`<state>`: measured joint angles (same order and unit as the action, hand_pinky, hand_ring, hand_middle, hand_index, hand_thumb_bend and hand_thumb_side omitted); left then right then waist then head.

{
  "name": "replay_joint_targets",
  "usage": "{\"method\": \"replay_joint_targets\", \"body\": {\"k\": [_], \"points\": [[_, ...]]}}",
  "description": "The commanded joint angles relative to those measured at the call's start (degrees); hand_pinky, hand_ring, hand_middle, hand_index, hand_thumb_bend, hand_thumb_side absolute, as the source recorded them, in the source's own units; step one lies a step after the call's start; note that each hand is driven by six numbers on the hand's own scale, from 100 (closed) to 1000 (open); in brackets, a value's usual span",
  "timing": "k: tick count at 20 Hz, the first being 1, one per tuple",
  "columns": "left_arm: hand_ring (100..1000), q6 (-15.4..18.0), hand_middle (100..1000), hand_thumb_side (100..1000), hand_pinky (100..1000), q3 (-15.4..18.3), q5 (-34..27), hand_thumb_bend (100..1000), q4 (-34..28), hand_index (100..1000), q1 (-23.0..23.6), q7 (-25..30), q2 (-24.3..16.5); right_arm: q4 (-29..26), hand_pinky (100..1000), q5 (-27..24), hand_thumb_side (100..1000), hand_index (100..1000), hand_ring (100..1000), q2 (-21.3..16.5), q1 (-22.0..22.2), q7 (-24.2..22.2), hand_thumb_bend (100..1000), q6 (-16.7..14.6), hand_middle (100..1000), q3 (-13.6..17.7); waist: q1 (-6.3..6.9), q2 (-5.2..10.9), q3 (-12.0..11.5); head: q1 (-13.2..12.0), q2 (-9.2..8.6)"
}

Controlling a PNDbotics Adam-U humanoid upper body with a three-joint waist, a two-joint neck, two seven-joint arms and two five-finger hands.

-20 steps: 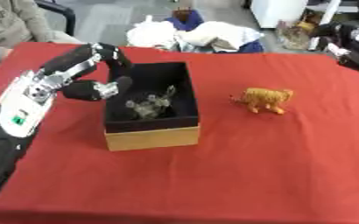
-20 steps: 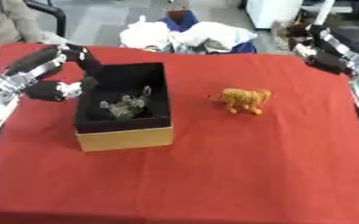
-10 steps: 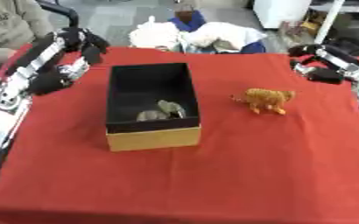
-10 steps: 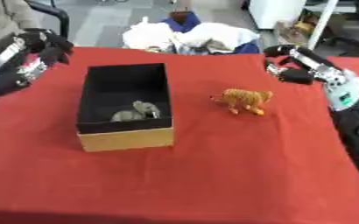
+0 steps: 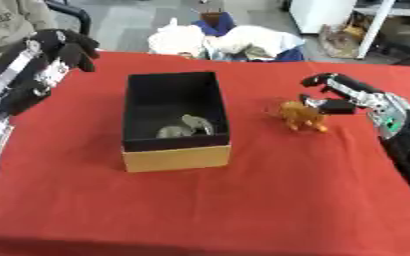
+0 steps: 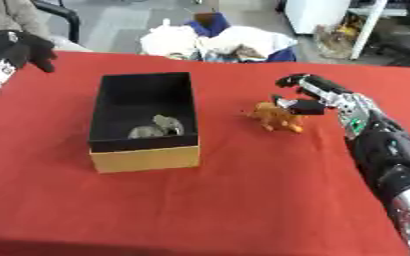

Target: Pick up objects on the table and place them in the box.

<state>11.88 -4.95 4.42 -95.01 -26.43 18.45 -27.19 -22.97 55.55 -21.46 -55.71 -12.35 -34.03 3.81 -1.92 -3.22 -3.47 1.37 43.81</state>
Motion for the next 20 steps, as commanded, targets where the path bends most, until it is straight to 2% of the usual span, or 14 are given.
{"method": "replay_joint_targets", "body": {"k": [1, 7, 10, 12, 13, 14, 16, 17, 19, 20], "points": [[566, -0.16, 596, 867, 602, 0.95, -0.16, 179, -0.95, 756, -0.27, 0.37, -0.71, -0.4, 822, 3.89, 797, 913, 907, -0.89, -0.98, -0.04, 255, -0.24, 847, -0.26, 0.04, 0.69, 0.01, 0.19, -0.17], [565, -0.14, 596, 872, 602, 1.31, 0.04, 181, -0.91, 757, 0.57, 0.61, -0.55, -0.37, 816, 9.89, 776, 888, 876, -0.52, -0.28, -0.53, 319, -0.39, 825, -0.2, 0.1, 0.76, 0.02, 0.18, -0.05], [565, -0.19, 595, 874, 601, 1.41, -0.02, 181, -0.85, 757, 0.83, 0.55, -0.45, -0.13, 798, 12.01, 737, 869, 832, -0.4, -0.04, -0.44, 354, -0.07, 789, -0.13, 0.13, 0.78, 0.02, 0.17, -0.09], [565, -0.19, 595, 874, 601, 1.41, -0.05, 181, -0.85, 758, 0.93, 0.57, -0.42, 0.05, 752, 13.34, 643, 829, 767, -0.34, 0.08, -0.3, 344, 0.23, 714, -0.06, 0.14, 0.79, 0.01, 0.17, -0.08], [565, -0.19, 595, 874, 601, 1.41, -0.05, 181, -0.84, 758, 0.98, 0.58, -0.41, 0.15, 752, 13.8, 643, 829, 767, -0.3, 0.11, -0.12, 344, 0.36, 714, 0.04, 0.14, 0.8, -0.01, 0.18, -0.07], [564, -0.22, 595, 874, 601, 1.45, -0.03, 181, -0.81, 758, 1.06, 0.56, -0.4, 0.25, 717, 14.03, 533, 778, 698, -0.29, 0.18, 0.15, 272, 0.48, 637, 0.22, 0.14, 0.81, -0.03, 0.16, -0.07], [564, -0.26, 595, 875, 601, 1.53, 0.0, 181, -0.75, 758, 1.19, 0.52, -0.36, 0.43, 692, 13.89, 423, 724, 630, -0.37, 0.23, 0.7, 213, 0.71, 568, 0.56, 0.12, 0.83, -0.08, 0.13, -0.08], [564, -0.28, 595, 875, 601, 1.56, 0.01, 181, -0.73, 758, 1.25, 0.53, -0.35, 0.46, 690, 13.69, 412, 718, 623, -0.44, 0.21, 0.91, 203, 0.78, 561, 0.66, 0.11, 0.84, -0.11, 0.12, -0.09], [564, -0.32, 595, 877, 600, 1.64, 0.05, 182, -0.67, 758, 1.43, 0.55, -0.35, 0.14, 667, 12.9, 240, 627, 548, -0.65, -0.01, 1.14, 100, 0.69, 473, 0.9, 0.06, 0.88, -0.14, 0.08, -0.13], [564, -0.35, 595, 878, 600, 1.69, 0.07, 182, -0.62, 758, 1.52, 0.55, -0.35, -0.23, 660, 12.31, 201, 605, 531, -0.77, -0.19, 1.22, 100, 0.65, 454, 1.06, 0.04, 0.91, -0.13, 0.06, -0.14]]}}
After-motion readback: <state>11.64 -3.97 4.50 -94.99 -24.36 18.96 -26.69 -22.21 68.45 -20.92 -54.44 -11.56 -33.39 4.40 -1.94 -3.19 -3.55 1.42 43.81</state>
